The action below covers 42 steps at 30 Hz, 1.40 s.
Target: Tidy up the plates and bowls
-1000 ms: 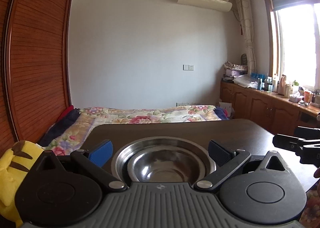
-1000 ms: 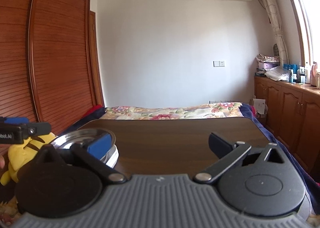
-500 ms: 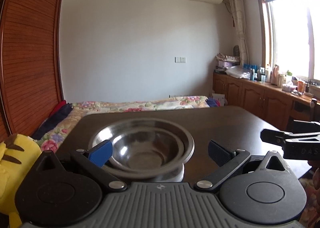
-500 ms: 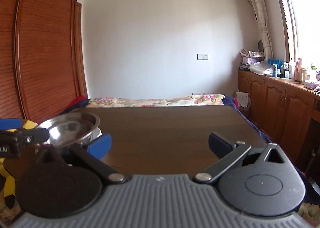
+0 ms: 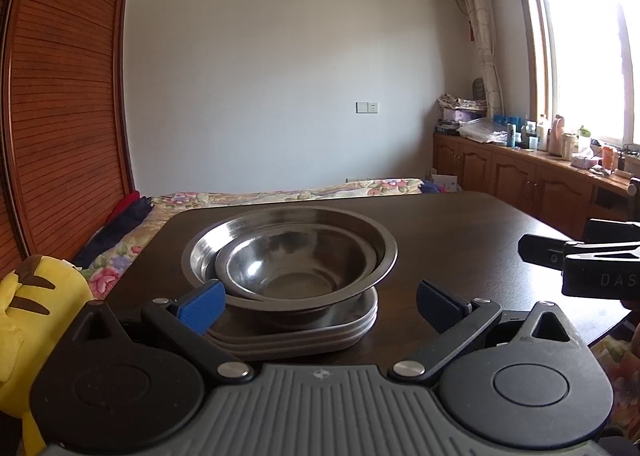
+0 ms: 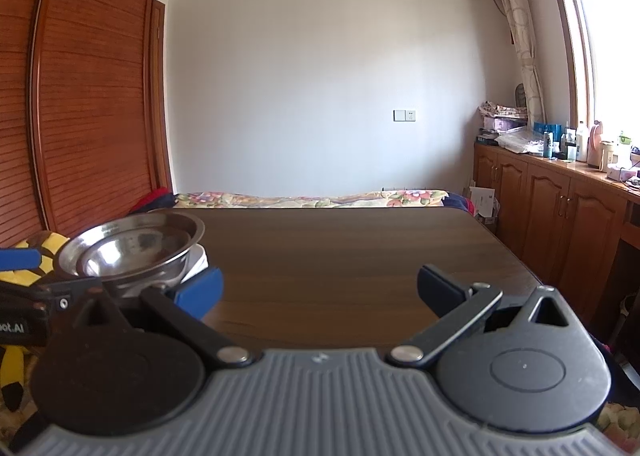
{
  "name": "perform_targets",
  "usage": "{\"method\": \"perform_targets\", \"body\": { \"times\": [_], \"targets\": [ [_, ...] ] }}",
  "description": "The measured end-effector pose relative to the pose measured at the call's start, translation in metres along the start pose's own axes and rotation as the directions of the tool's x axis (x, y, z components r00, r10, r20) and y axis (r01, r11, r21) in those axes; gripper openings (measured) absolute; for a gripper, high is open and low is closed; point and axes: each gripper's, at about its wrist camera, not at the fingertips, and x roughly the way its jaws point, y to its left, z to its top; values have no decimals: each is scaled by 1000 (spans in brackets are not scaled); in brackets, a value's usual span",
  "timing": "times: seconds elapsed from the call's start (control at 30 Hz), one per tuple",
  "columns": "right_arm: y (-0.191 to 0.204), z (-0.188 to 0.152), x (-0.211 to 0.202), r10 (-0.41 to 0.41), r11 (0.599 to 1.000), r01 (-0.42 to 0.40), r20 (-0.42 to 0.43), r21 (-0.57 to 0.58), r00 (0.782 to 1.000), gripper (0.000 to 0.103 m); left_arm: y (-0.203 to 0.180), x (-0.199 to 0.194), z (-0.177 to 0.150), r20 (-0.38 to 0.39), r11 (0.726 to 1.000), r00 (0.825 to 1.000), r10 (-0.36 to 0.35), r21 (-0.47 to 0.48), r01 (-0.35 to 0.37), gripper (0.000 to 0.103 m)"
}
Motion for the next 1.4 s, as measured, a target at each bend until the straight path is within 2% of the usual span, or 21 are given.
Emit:
{"method": "perform_targets", "body": {
  "times": [0.5, 1.4],
  "targets": [
    [3, -13, 3, -24, 1000, 24, 6, -14, 1000, 103, 3, 7, -16, -5, 999, 999, 31, -19, -32, 103],
    [0, -12, 2, -27, 1000, 27, 13, 8, 1000, 103, 11, 6, -15, 5, 998, 998, 56, -22, -56, 103]
  ]
}}
